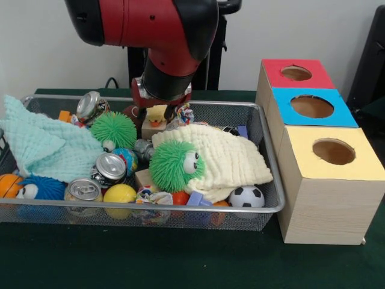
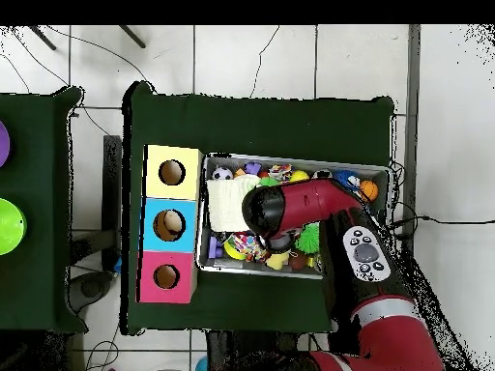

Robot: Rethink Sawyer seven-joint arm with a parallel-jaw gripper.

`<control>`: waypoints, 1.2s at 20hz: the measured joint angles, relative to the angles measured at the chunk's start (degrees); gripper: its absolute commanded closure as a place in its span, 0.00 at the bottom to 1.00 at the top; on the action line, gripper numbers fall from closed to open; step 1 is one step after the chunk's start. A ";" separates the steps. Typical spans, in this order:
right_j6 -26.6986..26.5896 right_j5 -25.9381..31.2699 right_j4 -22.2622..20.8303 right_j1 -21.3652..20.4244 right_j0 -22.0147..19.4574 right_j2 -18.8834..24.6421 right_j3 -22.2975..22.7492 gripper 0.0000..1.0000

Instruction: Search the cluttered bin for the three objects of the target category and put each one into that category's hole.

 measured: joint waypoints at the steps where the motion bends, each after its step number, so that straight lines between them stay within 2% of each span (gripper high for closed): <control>1: 0.00 0.00 0.06 -0.01 -0.08 0.22 0.23 0.00; 6: 0.00 0.02 0.05 0.03 -0.55 2.01 2.10 0.00; 24: 0.00 0.97 0.00 0.28 -0.25 2.08 2.12 0.00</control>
